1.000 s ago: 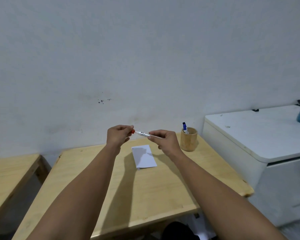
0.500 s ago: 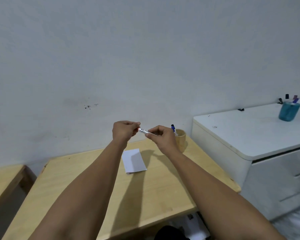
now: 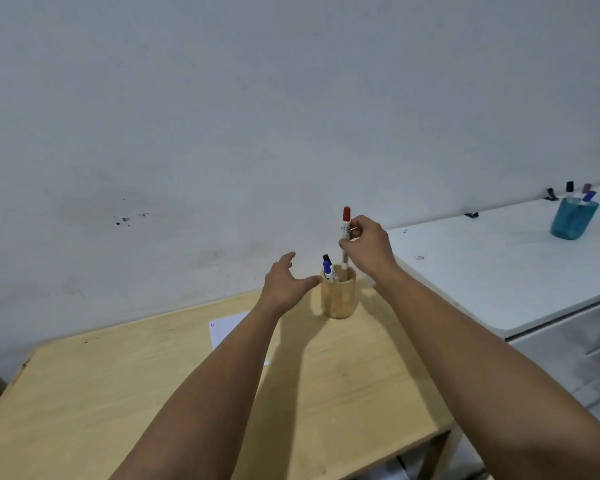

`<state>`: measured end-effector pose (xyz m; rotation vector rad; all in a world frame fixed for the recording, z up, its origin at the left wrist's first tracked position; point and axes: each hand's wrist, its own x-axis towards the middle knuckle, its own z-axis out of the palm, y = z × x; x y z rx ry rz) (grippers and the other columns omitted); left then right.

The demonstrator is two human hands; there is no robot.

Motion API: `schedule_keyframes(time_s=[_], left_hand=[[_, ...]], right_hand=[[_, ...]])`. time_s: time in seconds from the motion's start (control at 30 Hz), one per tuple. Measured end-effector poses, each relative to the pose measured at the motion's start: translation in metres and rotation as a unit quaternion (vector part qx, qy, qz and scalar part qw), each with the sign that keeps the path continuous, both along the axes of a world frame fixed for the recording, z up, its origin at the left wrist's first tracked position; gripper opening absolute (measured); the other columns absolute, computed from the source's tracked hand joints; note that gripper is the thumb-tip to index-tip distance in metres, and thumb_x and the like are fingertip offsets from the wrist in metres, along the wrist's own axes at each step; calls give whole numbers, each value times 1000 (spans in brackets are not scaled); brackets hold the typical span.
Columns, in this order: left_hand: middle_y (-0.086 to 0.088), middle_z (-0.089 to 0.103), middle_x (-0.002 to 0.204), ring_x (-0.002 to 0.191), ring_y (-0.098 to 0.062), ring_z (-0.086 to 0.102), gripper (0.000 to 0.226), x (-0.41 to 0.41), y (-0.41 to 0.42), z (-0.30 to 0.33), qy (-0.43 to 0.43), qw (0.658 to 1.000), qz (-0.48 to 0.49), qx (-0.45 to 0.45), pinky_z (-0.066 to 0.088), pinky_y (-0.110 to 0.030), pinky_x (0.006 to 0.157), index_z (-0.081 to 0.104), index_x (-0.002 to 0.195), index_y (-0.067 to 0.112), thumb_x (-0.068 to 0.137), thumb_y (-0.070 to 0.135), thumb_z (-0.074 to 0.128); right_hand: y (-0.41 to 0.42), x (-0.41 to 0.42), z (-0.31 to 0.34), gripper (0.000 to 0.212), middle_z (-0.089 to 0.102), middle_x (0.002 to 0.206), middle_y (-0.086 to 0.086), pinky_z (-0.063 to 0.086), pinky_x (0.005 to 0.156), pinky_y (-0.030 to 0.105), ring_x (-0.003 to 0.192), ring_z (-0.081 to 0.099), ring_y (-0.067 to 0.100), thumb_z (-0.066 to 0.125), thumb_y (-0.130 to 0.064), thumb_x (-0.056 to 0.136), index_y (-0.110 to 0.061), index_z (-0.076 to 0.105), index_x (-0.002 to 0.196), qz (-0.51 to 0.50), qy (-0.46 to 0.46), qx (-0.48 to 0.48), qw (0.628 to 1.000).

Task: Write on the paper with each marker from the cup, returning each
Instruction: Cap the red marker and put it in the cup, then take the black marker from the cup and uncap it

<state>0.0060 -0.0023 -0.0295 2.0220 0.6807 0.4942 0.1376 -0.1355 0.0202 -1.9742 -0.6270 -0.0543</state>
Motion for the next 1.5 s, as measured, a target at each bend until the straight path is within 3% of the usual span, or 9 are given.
schedule_keyframes(time_s=[0.23,0.37,0.57,0.67,0.87,1.0,1.17,1.33,1.5], left_hand=[[-5,38,164,147,-25,41,106,45,-6,-37,58,996,-64,7,41,-37,112,26,162,18,78,36,88],[2,53,152,138,-22,51,99,62,-8,-52,51,997,-64,-12,45,-30,97,38,156,26,73,39,89],[12,71,116,106,-13,68,75,66,-3,-59,45,997,-68,-7,57,-46,93,59,128,31,62,47,91],[14,72,116,107,-12,68,75,65,1,-58,50,996,-75,8,57,-45,93,61,128,33,61,48,91],[12,71,119,110,-15,67,74,63,-3,-54,54,996,-67,21,56,-44,94,59,131,31,66,44,91],[8,65,136,123,-18,62,92,54,-7,-45,48,996,-55,44,54,-40,97,50,146,29,66,45,93],[1,61,144,123,-22,62,95,27,-2,-13,48,995,-45,74,53,-45,102,41,153,29,73,44,89],[1,64,137,117,-19,66,61,-19,13,24,13,995,-9,101,56,-44,97,59,135,22,82,40,82],[1,73,117,108,-21,69,47,-81,33,39,-43,992,61,105,53,-42,97,69,112,16,94,59,60]], right_hand=[[22,26,-20,18,72,92,5,56,74,39,86,69,28,73,-13,80,-18,61,92,64,-3,-190,980],[32,34,-33,26,61,82,-1,44,63,32,76,58,25,73,-26,80,-25,47,76,67,14,-246,967],[44,39,-35,27,71,110,2,51,74,34,99,69,24,68,-25,86,-24,64,113,36,-11,-288,957],[47,38,-33,23,78,105,4,57,74,35,100,76,28,66,-15,86,-16,77,106,47,-1,-309,950],[42,40,-33,6,81,93,17,55,69,35,76,70,30,70,-13,84,-11,69,79,18,43,-198,979],[26,36,-5,7,73,80,-2,51,72,31,81,70,23,75,-22,88,-16,72,85,-25,36,-50,998],[12,21,38,10,81,90,2,59,82,34,88,78,21,73,-29,96,-20,69,97,-5,-6,98,995],[11,-21,51,17,71,84,0,54,69,26,64,67,16,67,-25,105,-19,75,118,97,2,106,990],[25,-78,39,25,69,93,9,52,67,25,71,61,16,70,-3,99,-1,76,122,185,111,32,976]])
